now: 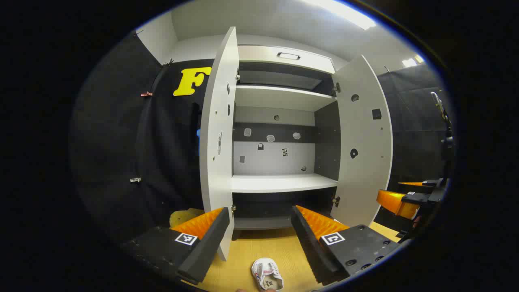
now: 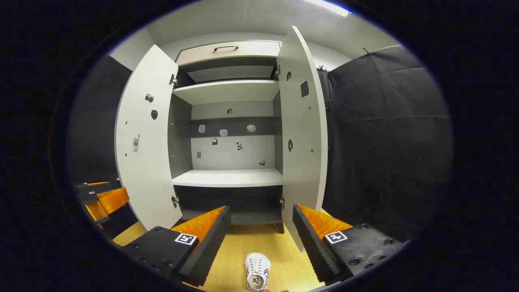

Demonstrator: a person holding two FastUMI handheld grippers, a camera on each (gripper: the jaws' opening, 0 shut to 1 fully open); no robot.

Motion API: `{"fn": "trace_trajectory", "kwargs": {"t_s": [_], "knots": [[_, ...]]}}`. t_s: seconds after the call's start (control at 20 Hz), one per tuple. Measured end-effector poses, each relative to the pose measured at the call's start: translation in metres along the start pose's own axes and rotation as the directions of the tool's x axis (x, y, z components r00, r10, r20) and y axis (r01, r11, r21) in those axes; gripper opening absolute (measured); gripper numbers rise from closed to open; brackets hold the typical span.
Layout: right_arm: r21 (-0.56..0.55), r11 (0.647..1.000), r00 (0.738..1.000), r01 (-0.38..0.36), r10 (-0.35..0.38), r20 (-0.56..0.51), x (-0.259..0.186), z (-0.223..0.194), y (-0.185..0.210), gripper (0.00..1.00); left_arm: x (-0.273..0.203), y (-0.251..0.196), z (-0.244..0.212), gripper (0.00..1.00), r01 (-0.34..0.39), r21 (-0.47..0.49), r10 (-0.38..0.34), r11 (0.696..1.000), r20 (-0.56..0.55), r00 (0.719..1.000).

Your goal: Grab one shoe with the right hand and put it into the shoe cabinet, grab the other shoe with the left hand and put it into the shoe cabinet; then close the right door with the right hand and the left door with the left hand.

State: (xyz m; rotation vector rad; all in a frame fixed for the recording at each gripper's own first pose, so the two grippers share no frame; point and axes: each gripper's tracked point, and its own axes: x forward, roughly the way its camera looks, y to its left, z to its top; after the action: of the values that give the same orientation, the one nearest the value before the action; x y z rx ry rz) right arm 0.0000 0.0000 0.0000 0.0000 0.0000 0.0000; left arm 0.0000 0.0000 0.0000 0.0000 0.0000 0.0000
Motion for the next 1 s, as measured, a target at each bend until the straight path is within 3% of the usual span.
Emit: {"fn": "trace_trajectory", "kwargs": {"t_s": [0.55,1.0], "knots": [[-0.017,1.0,0.999,-0.005,0.004,-0.038,-0.003,-0.015,0.009,0.98,0.002,-0.002,-0.011,0.95,0.045,0.044,-0.045,0.998,-0.007,0.999],[-0.031,0.999,0.998,0.008,-0.01,-0.057,-0.007,-0.021,0.012,0.98,0.0,0.004,-0.019,0.95,0.053,0.022,-0.053,0.998,-0.032,0.998]]}}
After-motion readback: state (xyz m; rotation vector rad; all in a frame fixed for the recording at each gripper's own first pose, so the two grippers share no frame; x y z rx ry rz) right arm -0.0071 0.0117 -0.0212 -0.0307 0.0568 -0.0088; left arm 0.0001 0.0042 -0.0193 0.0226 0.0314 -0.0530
